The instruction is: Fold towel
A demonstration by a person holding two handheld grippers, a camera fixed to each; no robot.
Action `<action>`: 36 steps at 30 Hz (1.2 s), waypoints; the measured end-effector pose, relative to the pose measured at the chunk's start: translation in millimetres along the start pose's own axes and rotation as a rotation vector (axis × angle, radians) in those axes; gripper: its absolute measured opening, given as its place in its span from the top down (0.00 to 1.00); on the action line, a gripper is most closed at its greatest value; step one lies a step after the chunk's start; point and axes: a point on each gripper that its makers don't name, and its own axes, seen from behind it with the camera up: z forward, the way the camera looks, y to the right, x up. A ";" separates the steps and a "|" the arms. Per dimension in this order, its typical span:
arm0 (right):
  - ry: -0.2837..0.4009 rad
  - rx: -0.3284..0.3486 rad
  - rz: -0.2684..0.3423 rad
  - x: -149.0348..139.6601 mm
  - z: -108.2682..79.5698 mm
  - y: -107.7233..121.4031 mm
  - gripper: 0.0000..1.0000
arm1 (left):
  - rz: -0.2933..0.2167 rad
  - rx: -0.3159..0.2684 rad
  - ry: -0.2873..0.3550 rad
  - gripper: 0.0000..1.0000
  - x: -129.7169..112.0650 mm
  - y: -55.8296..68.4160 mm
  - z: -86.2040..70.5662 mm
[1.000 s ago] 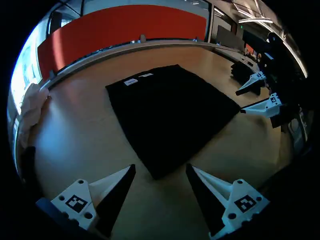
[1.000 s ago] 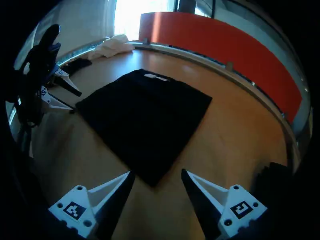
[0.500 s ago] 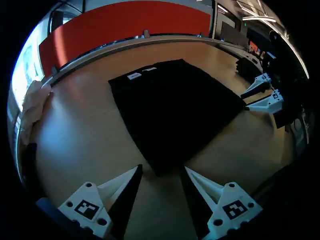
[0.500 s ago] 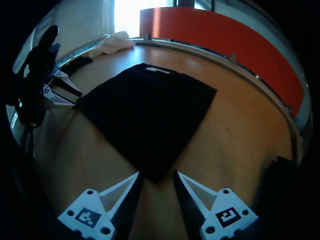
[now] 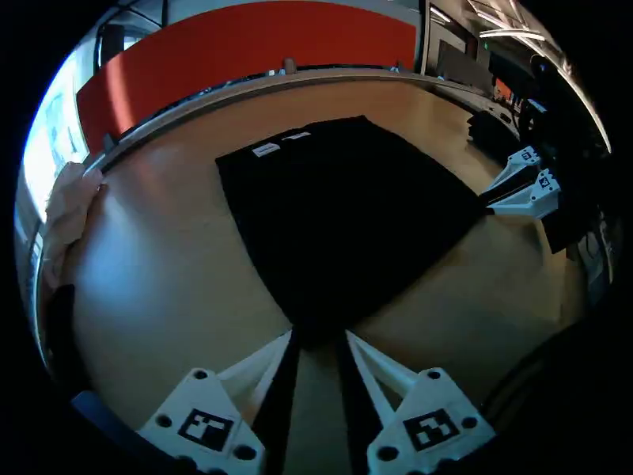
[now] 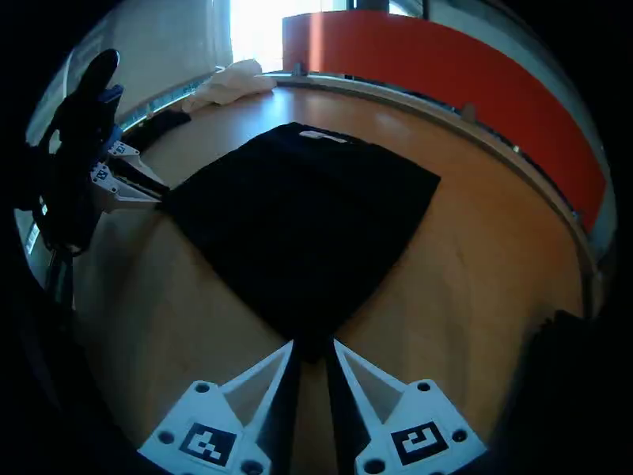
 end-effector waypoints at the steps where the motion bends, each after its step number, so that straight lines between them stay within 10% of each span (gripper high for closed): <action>1: -0.001 0.000 0.003 0.1 0.0 0.2 0.80 | -0.001 0.003 -0.001 0.79 0.0 0.1 0.0; 36: -0.015 0.011 0.007 0.1 -7.0 3.2 0.83 | -0.045 0.009 -0.008 0.91 2.8 9.7 -4.6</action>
